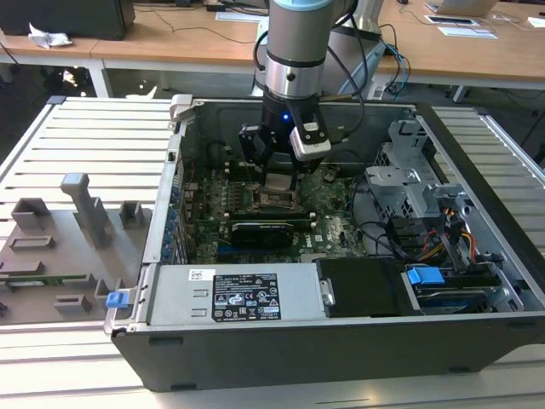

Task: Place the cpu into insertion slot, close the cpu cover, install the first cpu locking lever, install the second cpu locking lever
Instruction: 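Place the cpu into insertion slot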

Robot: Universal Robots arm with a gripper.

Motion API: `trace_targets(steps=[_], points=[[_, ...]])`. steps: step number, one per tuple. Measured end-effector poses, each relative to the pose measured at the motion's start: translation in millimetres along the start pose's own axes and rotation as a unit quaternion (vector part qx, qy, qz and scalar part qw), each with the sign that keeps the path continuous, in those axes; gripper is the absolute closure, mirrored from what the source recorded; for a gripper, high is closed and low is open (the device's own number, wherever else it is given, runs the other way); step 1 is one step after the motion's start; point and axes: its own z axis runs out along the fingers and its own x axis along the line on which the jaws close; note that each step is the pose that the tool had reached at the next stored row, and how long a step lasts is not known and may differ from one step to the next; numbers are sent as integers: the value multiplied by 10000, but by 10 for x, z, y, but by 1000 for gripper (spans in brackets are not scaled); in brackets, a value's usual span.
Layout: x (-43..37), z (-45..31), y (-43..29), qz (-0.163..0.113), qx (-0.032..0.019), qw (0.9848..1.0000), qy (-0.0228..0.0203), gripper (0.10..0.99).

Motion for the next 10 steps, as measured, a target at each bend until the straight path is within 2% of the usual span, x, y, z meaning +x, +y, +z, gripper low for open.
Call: trace_targets(steps=[4, 10], points=[[0, 2, 0, 355, 19, 9994, -1, 545], [0, 5, 0, 841, 31, 9965, 2, 545]])
